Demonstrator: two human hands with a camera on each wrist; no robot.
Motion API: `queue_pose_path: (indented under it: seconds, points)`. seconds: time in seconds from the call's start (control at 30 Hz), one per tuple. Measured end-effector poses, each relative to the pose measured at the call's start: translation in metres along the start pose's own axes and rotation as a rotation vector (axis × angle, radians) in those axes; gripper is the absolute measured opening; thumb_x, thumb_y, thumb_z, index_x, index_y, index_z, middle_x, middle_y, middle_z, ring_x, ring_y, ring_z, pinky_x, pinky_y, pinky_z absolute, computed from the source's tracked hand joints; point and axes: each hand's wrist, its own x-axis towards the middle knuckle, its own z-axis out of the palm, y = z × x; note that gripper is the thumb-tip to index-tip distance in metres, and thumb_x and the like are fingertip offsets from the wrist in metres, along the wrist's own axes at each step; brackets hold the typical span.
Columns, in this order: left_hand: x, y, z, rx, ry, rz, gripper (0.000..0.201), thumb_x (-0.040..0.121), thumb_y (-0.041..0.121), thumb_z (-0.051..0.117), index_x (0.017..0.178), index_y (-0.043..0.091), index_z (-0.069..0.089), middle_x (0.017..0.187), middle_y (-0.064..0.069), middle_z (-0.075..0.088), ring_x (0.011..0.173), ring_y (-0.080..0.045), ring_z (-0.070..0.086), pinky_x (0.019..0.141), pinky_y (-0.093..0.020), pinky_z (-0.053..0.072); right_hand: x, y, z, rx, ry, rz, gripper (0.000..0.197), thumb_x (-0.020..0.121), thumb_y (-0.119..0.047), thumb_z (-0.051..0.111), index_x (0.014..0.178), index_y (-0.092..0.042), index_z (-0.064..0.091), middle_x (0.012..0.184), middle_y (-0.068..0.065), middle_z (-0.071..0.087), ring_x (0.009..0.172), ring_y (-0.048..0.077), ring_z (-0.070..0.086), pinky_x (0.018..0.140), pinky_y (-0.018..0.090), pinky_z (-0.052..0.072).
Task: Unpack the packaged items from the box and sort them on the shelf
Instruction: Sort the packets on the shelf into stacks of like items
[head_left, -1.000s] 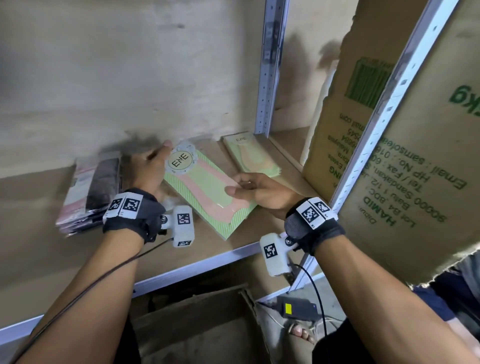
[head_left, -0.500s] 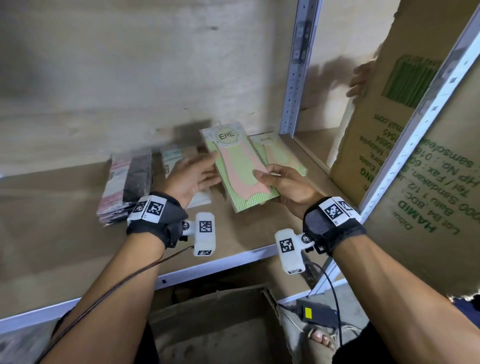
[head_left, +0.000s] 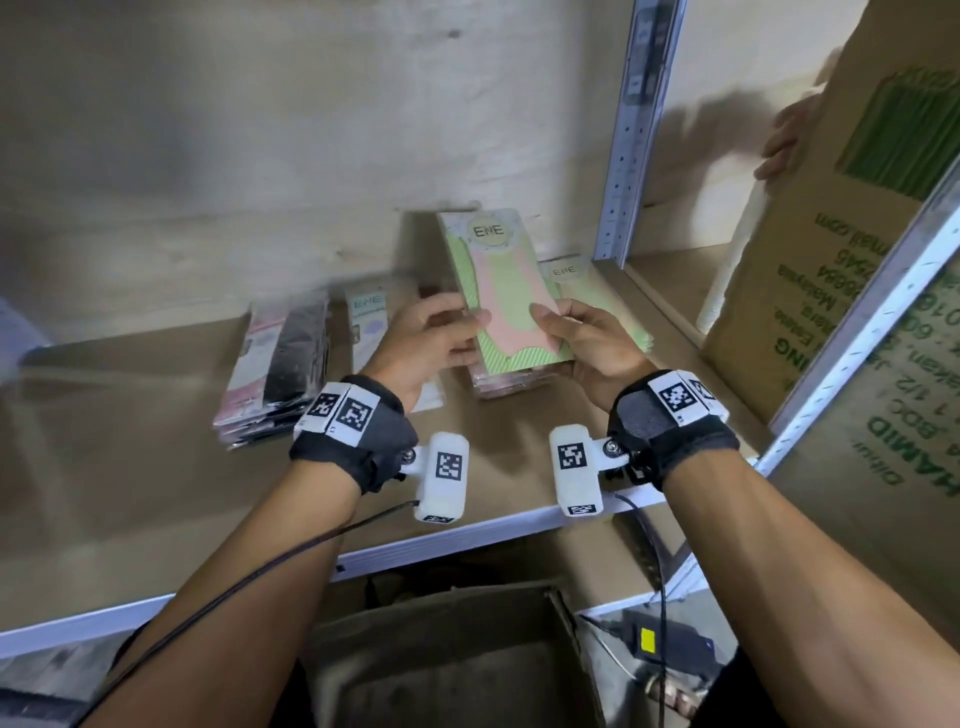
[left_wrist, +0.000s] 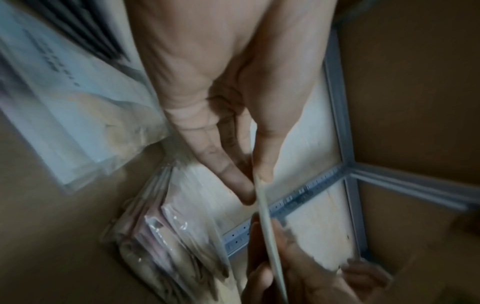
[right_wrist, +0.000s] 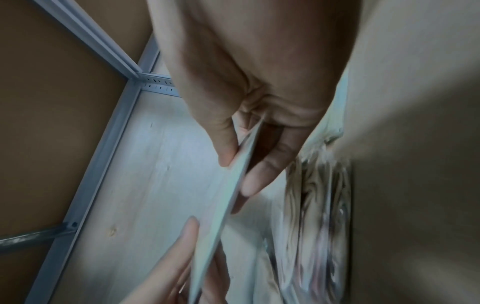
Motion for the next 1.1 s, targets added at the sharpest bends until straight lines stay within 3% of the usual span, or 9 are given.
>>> queue_pose_path:
  seconds: [0.07, 0.17, 0.3, 0.4, 0.53, 0.6, 0.77, 0.87, 1.1]
  points:
    - [0.005, 0.003, 0.011, 0.106, 0.005, 0.032, 0.027, 0.090, 0.010, 0.071, 0.115, 0.000, 0.067, 0.106, -0.014, 0.074, 0.083, -0.015, 0.073, 0.068, -0.023, 0.060, 0.005, -0.006, -0.007, -0.052, 0.020, -0.011, 0.019, 0.095, -0.021, 0.067, 0.079, -0.013, 0.058, 0.084, 0.016, 0.059, 0.082, 0.031, 0.056, 0.056, 0.035, 0.049]
    - [0.017, 0.009, 0.030, 0.181, 0.057, 0.019, 0.030, 0.089, 0.007, 0.073, 0.115, -0.007, 0.066, 0.107, -0.019, 0.073, 0.087, -0.022, 0.072, 0.067, -0.024, 0.061, 0.010, -0.018, -0.025, -0.113, -0.014, -0.028, 0.005, 0.096, -0.015, 0.063, 0.094, -0.010, 0.065, 0.094, 0.014, 0.066, 0.083, 0.030, 0.055, 0.057, 0.036, 0.041]
    - [0.035, 0.015, 0.058, 0.199, 0.087, -0.031, 0.031, 0.087, 0.003, 0.074, 0.114, -0.008, 0.065, 0.100, -0.017, 0.071, 0.075, -0.018, 0.070, 0.063, -0.022, 0.061, 0.020, -0.032, -0.058, -0.148, -0.077, -0.058, 0.032, 0.092, -0.003, 0.065, 0.123, 0.001, 0.063, 0.104, 0.013, 0.070, 0.085, 0.020, 0.065, 0.059, 0.022, 0.049]
    - [0.054, 0.018, 0.079, 0.198, 0.096, -0.079, 0.023, 0.085, -0.001, 0.074, 0.105, -0.006, 0.064, 0.100, -0.019, 0.070, 0.073, -0.020, 0.070, 0.060, -0.023, 0.061, 0.035, -0.033, -0.072, -0.291, 0.145, -0.095, 0.037, 0.083, -0.004, 0.076, 0.117, 0.002, 0.063, 0.100, 0.011, 0.069, 0.084, 0.023, 0.067, 0.059, 0.027, 0.054]
    - [0.082, 0.016, 0.103, 0.344, 0.093, -0.126, 0.017, 0.084, 0.002, 0.077, 0.093, 0.001, 0.063, 0.106, -0.023, 0.072, 0.084, -0.031, 0.074, 0.079, -0.043, 0.062, 0.052, -0.025, -0.087, -0.410, 0.377, -0.069, 0.034, 0.078, -0.010, 0.081, 0.108, -0.010, 0.066, 0.105, 0.007, 0.070, 0.088, 0.024, 0.070, 0.076, 0.038, 0.061]
    - [0.093, 0.015, 0.114, 0.407, 0.083, -0.185, 0.028, 0.083, 0.005, 0.078, 0.103, -0.004, 0.061, 0.106, -0.024, 0.071, 0.084, -0.031, 0.075, 0.082, -0.046, 0.062, 0.054, -0.022, -0.093, -0.511, 0.450, -0.046, 0.031, 0.078, -0.015, 0.081, 0.105, -0.018, 0.067, 0.102, 0.002, 0.071, 0.090, 0.023, 0.070, 0.083, 0.039, 0.060]
    - [0.104, 0.012, 0.131, 0.622, 0.087, -0.206, 0.042, 0.078, 0.008, 0.082, 0.111, -0.010, 0.063, 0.106, -0.024, 0.072, 0.093, -0.032, 0.073, 0.085, -0.043, 0.061, 0.053, -0.021, -0.099, -0.730, 0.448, 0.002, 0.028, 0.082, -0.011, 0.075, 0.110, -0.009, 0.072, 0.110, 0.009, 0.073, 0.098, 0.024, 0.068, 0.083, 0.028, 0.053]
    - [0.103, 0.014, 0.137, 0.707, 0.042, -0.242, 0.042, 0.079, 0.008, 0.082, 0.112, -0.009, 0.063, 0.108, -0.022, 0.073, 0.096, -0.033, 0.073, 0.089, -0.043, 0.059, 0.051, -0.021, -0.098, -0.807, 0.443, 0.058, 0.019, 0.082, -0.011, 0.071, 0.101, -0.009, 0.074, 0.107, 0.011, 0.072, 0.097, 0.025, 0.066, 0.090, 0.034, 0.055]
    - [0.103, 0.013, 0.146, 0.940, 0.032, -0.302, 0.060, 0.080, 0.021, 0.083, 0.126, -0.006, 0.055, 0.118, -0.017, 0.070, 0.109, -0.024, 0.070, 0.096, -0.037, 0.056, 0.049, -0.023, -0.094, -0.914, 0.426, 0.092, 0.030, 0.087, -0.010, 0.067, 0.114, 0.001, 0.069, 0.117, 0.018, 0.069, 0.110, 0.033, 0.064, 0.098, 0.038, 0.053]
